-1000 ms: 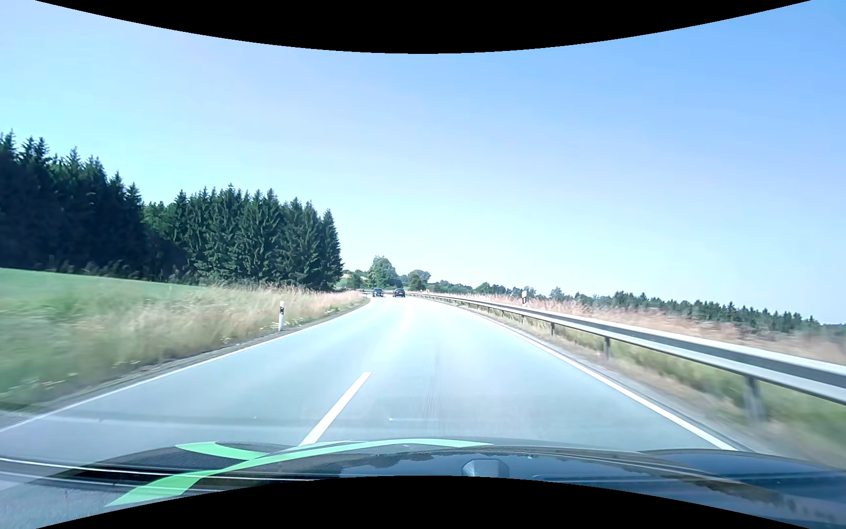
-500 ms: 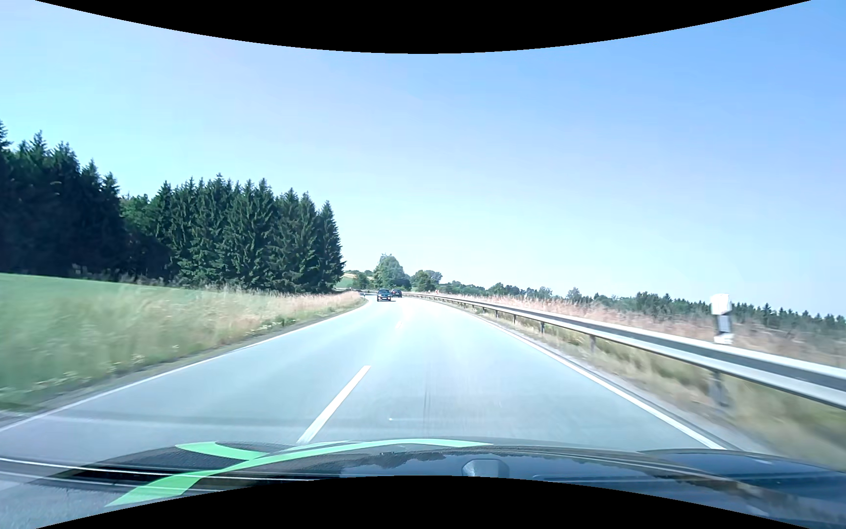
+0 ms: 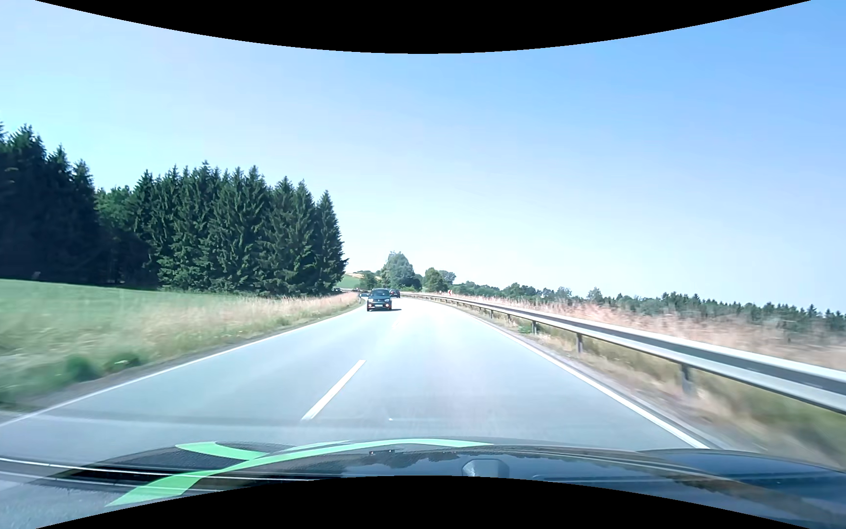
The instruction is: Follow the waypoints while adhering to traffic rules and regulations
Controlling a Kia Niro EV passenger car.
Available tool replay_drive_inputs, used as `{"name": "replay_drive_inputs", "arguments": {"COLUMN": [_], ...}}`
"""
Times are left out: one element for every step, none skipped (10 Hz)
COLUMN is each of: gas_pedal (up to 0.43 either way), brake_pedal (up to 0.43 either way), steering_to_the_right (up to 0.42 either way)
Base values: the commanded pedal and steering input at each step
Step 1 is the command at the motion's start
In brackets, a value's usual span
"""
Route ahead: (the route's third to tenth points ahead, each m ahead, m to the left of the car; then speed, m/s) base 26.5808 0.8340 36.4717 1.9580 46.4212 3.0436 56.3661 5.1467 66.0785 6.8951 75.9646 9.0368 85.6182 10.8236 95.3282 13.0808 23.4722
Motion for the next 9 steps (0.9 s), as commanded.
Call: {"name": "replay_drive_inputs", "arguments": {"gas_pedal": [0.449,0.449,0.449,0.441,0.421,0.409,0.358,0.339,0.339], "brake_pedal": [0.0,0.0,0.0,0.0,0.0,0.0,0.0,0.0,0.0], "steering_to_the_right": [-0.023,-0.023,-0.023,-0.023,-0.023,-0.023,-0.023,-0.023,-0.023]}}
